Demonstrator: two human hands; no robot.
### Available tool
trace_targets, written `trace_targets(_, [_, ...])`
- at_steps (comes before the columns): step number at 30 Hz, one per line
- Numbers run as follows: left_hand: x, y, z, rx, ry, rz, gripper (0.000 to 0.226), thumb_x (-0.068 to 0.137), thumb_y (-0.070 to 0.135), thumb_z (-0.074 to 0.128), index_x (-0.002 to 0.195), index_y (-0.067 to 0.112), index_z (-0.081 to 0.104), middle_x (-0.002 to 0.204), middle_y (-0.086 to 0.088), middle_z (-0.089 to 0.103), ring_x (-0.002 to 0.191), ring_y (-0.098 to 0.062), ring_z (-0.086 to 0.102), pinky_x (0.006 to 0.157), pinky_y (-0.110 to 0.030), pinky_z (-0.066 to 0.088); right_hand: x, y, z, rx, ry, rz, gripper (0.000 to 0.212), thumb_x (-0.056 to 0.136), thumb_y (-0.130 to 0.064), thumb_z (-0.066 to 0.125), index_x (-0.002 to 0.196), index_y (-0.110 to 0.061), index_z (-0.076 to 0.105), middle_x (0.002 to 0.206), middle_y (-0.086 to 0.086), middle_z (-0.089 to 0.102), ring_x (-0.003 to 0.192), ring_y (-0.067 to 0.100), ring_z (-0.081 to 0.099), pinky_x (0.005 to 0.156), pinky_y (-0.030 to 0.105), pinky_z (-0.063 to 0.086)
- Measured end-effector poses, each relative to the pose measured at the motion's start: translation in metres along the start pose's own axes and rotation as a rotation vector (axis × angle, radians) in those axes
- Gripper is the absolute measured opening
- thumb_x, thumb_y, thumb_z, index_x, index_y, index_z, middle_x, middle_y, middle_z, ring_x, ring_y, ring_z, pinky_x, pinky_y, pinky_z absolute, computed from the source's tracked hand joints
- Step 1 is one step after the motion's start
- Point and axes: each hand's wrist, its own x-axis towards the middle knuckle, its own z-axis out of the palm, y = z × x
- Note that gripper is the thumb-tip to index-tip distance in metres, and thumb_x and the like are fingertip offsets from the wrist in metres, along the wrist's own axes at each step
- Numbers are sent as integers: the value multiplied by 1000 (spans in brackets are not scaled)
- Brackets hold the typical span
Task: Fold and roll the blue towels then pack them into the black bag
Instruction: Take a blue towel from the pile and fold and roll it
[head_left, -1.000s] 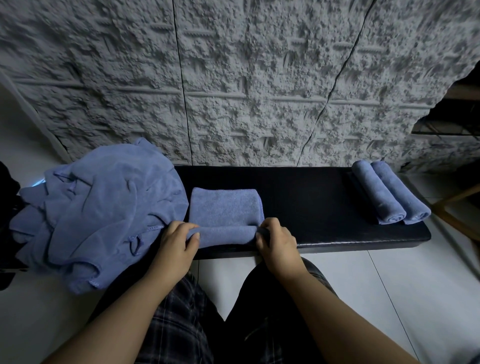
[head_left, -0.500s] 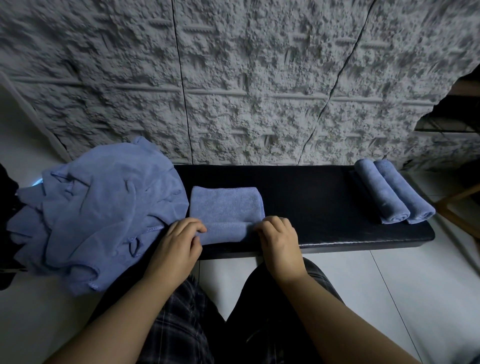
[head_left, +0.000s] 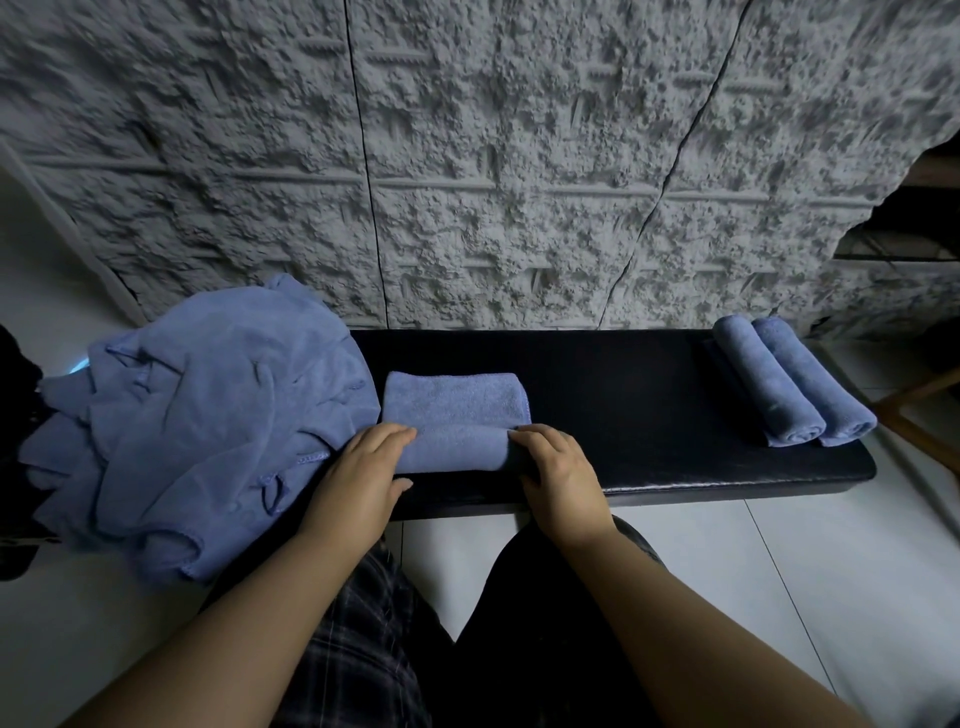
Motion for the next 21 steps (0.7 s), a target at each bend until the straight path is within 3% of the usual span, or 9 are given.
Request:
trace_targets(5, [6, 0, 0, -54, 6, -20, 49, 76, -7, 68, 123, 4, 57, 123, -8, 58, 113, -24, 55, 100, -26, 36, 0, 0, -3, 56, -61, 72, 38, 91, -9, 53, 128, -17, 55, 126, 0, 56, 113, 18, 47, 91, 19, 34])
trace_targets(10, [1, -2, -5, -176, -31, -59, 43, 86, 4, 61, 128, 10, 53, 126, -4, 55, 116, -20, 50, 102, -25, 34, -4, 1, -8, 124, -102, 102, 32, 93, -16, 53, 125, -20, 55, 115, -1, 58, 105, 16, 48, 85, 20, 35])
trace_targets(16, [-15, 4, -8, -341, -42, -145, 35, 92, 13, 54, 127, 17, 52, 119, 6, 49, 112, -9, 45, 97, -21, 32, -8, -1, -21, 321, -185, 229, 18, 93, -18, 49, 110, -22, 53, 101, -10, 58, 92, 6, 55, 72, 14, 43])
trace_targets(21, [-19, 5, -6, -388, -76, -205, 31, 96, 17, 47, 126, 16, 52, 119, 4, 48, 114, -10, 43, 99, -24, 33, -12, -2, -23, 298, -259, 291, 24, 95, -23, 45, 118, -19, 50, 111, -4, 56, 102, 10, 53, 88, 29, 48])
